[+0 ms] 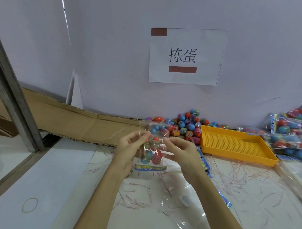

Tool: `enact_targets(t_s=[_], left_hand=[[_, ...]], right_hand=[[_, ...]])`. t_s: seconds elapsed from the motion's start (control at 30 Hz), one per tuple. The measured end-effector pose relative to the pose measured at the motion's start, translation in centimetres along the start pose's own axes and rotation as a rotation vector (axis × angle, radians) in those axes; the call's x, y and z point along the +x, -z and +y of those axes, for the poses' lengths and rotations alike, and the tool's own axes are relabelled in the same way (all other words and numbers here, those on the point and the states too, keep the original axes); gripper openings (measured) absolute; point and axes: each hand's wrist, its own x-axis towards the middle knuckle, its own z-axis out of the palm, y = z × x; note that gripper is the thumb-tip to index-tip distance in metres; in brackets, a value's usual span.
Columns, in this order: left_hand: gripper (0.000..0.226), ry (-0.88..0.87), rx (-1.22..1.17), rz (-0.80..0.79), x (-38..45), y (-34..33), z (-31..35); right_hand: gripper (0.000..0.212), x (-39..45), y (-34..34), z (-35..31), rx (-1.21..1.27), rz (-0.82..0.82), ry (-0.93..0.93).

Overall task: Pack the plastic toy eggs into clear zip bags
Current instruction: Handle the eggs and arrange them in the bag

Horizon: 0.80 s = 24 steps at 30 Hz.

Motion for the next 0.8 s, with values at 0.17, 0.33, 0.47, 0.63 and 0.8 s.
enact_targets(t_s=[0.17, 0.33, 0.47, 0.63, 0.8], left_hand=[[0.029, 0.021, -0.026, 0.004, 0.0, -0.2, -0.2], [0.018, 0.055, -0.061, 0.040, 0.2, -0.1, -0.5], [0.012, 0.068, -0.034, 0.029, 0.3, 0.1, -0.5], [0.013, 0.108, -0.099, 0.054, 0.3, 0.0, -0.5], [0.017, 0.053, 0.008, 0.066, 0.3, -0.1, -0.6]], right_hand=[[0.014, 0.1, 0.3, 0.2, -0.080, 0.033, 0.000], [0.009, 0.2, 0.1, 0.5, -0.176, 0.078, 0.054], [0.014, 0.5, 0.4, 0.7, -0.213, 0.132, 0.077], [0.013, 0.7, 0.9, 0.7, -0.269, 0.126, 0.083], [0.015, 0.7, 0.9, 1.0, -0.287, 0.170, 0.061]])
